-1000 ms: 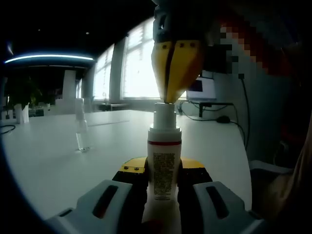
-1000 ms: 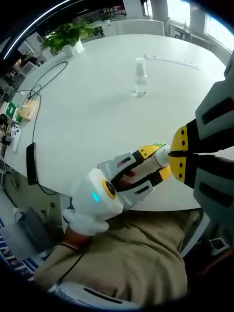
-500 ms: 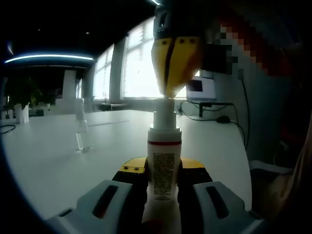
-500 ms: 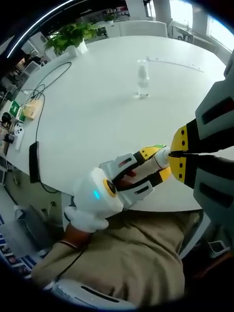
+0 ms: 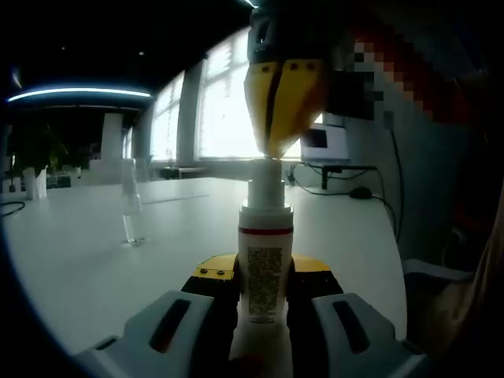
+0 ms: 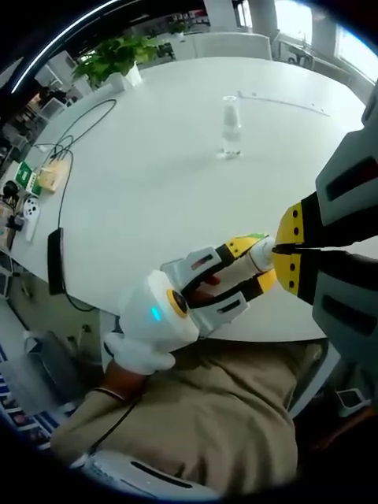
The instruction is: Clamp pump bottle remove cover press pump head put on cover
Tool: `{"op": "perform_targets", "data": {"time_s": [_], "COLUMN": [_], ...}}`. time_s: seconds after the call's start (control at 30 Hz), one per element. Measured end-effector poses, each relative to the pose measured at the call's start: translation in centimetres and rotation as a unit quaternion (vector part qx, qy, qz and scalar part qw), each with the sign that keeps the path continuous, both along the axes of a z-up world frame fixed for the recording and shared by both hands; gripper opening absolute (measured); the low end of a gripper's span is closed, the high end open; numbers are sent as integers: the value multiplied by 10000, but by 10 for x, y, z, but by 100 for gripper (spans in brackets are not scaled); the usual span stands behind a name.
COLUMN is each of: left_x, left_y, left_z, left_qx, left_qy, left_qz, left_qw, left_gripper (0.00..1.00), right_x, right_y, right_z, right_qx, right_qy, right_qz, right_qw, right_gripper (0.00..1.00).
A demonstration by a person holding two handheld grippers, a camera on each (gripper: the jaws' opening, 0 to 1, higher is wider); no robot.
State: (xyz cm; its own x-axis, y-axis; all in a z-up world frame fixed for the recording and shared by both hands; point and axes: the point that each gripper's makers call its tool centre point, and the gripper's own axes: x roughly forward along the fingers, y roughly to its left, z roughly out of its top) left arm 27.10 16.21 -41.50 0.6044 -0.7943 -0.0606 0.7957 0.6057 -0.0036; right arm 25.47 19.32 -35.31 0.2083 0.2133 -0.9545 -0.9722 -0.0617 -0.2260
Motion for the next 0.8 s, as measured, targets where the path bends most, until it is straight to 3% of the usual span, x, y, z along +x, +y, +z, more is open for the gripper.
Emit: {"op": "perform_targets", "data": {"time_s": [0.8], "left_x": [2], "left_y": [1], "left_z": [-1], "left_qx": [3], "left_qy": [-3], "left_qz": [0], "left_qw": [10000], "left_gripper": [14], "right_x": [1], "right_y": [0], "right_z": [-6], "right_qx": [-151], "right_qy": [77], "right_qz": [-100], "right_qw": [9998], "right_gripper": [0]}}
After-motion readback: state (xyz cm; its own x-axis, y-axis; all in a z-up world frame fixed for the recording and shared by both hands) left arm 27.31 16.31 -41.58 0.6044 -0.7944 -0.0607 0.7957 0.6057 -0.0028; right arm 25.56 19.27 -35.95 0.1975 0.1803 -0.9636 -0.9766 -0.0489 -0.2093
